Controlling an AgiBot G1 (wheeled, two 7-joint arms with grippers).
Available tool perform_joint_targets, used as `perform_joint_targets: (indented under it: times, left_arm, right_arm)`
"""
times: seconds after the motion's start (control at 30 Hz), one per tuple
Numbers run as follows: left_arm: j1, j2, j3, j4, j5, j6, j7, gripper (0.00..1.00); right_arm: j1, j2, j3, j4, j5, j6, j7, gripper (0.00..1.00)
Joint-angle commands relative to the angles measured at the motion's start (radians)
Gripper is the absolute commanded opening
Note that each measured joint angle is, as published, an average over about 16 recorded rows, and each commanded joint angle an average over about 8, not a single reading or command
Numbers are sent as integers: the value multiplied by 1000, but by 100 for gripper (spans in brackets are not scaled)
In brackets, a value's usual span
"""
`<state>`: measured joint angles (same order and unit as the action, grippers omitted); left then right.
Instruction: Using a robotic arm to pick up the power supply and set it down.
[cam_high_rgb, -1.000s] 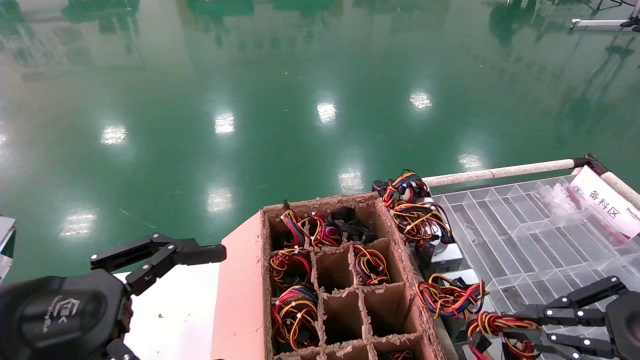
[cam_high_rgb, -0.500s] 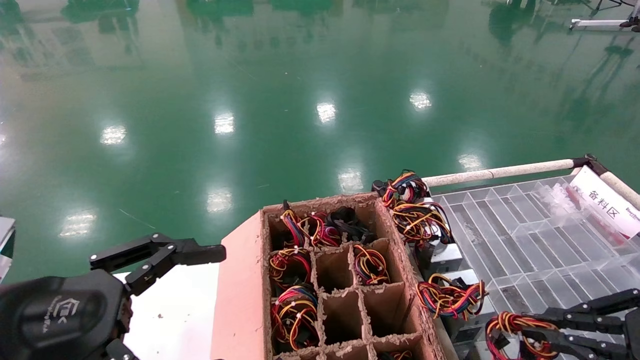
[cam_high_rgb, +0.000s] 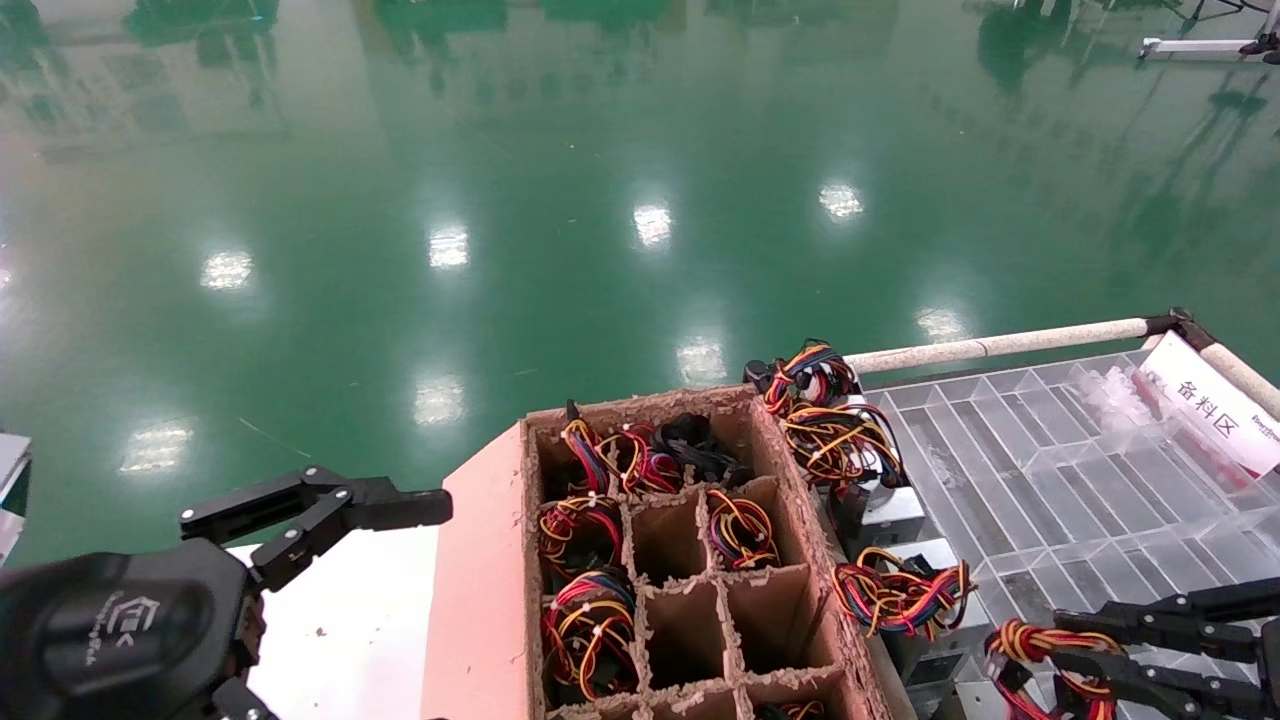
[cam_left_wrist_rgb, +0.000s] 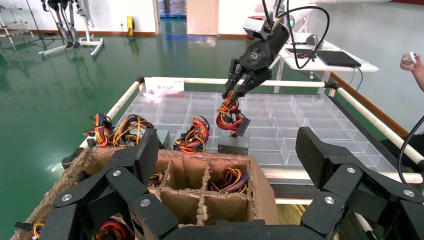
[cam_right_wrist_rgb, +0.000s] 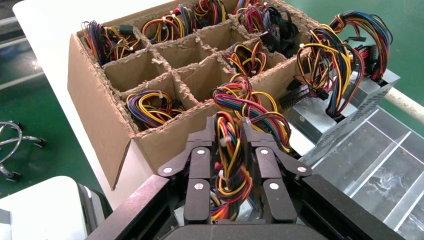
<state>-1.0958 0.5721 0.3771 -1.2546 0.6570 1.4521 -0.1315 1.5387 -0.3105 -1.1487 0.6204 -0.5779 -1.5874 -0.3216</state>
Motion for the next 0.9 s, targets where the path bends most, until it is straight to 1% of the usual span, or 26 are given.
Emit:
perform_joint_targets:
  times: [0.03,0.23,0.57,0.7,0.9]
  left_arm:
    - [0,0,0,0,0,0,0,100]
    - [0,0,0,0,0,0,0,100]
    - [0,0,0,0,0,0,0,100]
    - [0,0,0,0,0,0,0,100]
    - [0,0,0,0,0,0,0,100]
  right_arm:
    - [2,0,2,3,-5,-1,0,100]
    - [4,6,4,33,6,11,11,100]
    - [23,42,20,163,49,32,64,100]
    - [5,33,51,186,45,36,83,100]
    - [-42,0,133,232,26,41,126,100]
